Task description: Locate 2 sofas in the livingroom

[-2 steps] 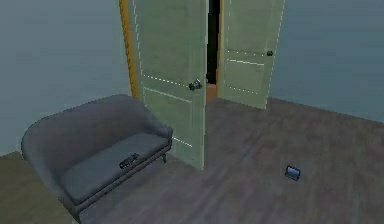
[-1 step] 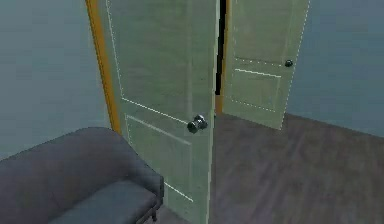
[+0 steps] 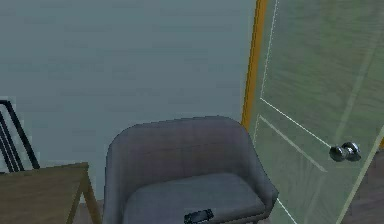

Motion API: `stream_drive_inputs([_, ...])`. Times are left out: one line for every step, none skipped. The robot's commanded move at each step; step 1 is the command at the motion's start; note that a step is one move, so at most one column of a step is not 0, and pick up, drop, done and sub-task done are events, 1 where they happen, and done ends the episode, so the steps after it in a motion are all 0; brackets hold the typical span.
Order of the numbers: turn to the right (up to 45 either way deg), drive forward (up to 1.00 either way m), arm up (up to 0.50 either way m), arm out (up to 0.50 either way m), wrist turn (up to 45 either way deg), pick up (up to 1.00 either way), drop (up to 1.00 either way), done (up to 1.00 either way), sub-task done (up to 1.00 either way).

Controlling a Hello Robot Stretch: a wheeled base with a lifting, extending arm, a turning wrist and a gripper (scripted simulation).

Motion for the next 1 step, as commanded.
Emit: stream_drive_inputs([0.0,0.00,0.00,0.00,0.0,0.00,0.00,1.00,0.00])
